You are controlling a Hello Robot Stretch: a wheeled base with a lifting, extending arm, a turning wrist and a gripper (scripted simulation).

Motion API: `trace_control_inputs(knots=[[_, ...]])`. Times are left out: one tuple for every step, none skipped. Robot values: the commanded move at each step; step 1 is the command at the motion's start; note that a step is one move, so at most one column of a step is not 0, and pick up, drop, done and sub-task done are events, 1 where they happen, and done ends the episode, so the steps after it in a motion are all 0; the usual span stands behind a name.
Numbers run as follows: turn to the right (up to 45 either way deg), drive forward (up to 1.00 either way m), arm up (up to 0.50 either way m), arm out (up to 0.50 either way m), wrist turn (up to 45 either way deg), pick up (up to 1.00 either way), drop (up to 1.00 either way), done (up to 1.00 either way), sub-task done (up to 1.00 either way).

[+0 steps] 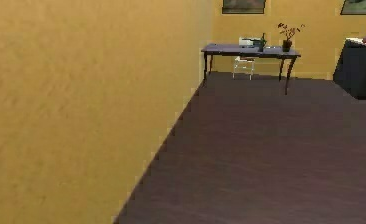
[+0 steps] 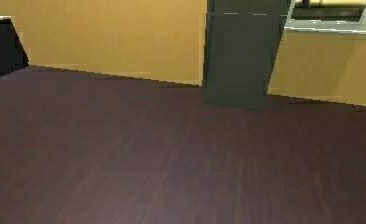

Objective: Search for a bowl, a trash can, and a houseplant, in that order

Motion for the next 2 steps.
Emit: trace_control_inputs(knots=[[21.0,0.00,0.00,0.00,0.0,0.00,0.00,0.00,0.00],[0.0,1.00,0.00,0.00,0.0,0.00,0.00,0.00,0.00]])
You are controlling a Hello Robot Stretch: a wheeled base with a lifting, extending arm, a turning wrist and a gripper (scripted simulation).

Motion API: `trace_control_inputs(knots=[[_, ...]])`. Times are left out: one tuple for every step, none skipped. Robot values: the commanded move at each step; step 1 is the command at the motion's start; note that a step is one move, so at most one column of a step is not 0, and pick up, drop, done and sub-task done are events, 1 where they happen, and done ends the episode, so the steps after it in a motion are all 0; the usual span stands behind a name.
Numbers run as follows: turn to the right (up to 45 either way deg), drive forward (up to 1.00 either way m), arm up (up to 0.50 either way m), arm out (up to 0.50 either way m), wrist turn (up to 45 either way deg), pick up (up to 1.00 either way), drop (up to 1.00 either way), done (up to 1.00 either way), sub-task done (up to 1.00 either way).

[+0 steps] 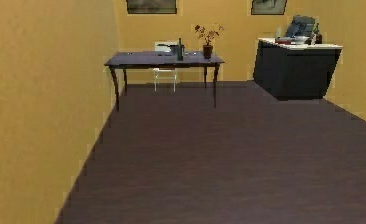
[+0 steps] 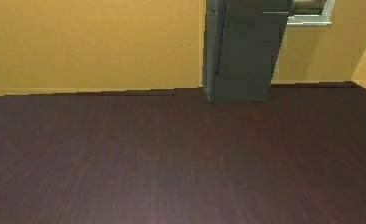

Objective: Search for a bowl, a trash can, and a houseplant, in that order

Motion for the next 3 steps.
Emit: trace_control_inputs(knots=[[0.0,1.00,0.00,0.00,0.0,0.00,0.00,0.00,0.00],[0.0,1.00,0.00,0.00,0.0,0.00,0.00,0.00,0.00],[0.0,0.30,0.00,0.00,0.0,0.00,0.00,0.00,0.00]])
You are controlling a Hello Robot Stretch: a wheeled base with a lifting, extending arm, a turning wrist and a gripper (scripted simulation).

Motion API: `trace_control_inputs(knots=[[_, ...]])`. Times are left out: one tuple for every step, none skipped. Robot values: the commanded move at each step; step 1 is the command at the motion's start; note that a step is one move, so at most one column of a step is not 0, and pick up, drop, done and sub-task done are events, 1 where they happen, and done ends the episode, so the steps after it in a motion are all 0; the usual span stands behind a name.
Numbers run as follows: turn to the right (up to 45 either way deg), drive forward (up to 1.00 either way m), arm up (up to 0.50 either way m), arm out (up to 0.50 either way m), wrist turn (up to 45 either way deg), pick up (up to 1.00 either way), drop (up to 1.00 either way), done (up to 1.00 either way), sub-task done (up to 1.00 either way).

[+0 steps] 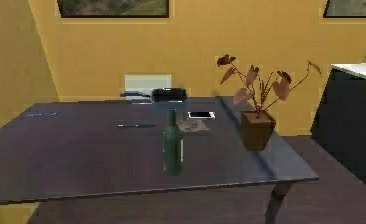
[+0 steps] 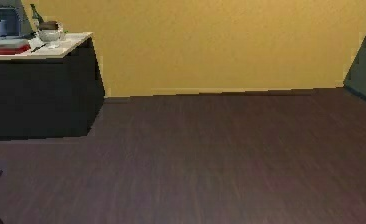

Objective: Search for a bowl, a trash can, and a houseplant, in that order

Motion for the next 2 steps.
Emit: trace_control_inputs(knots=[[21.0,0.00,0.00,0.00,0.0,0.00,0.00,0.00,0.00],[0.0,0.00,0.00,0.00,0.0,0.00,0.00,1.00,0.00]])
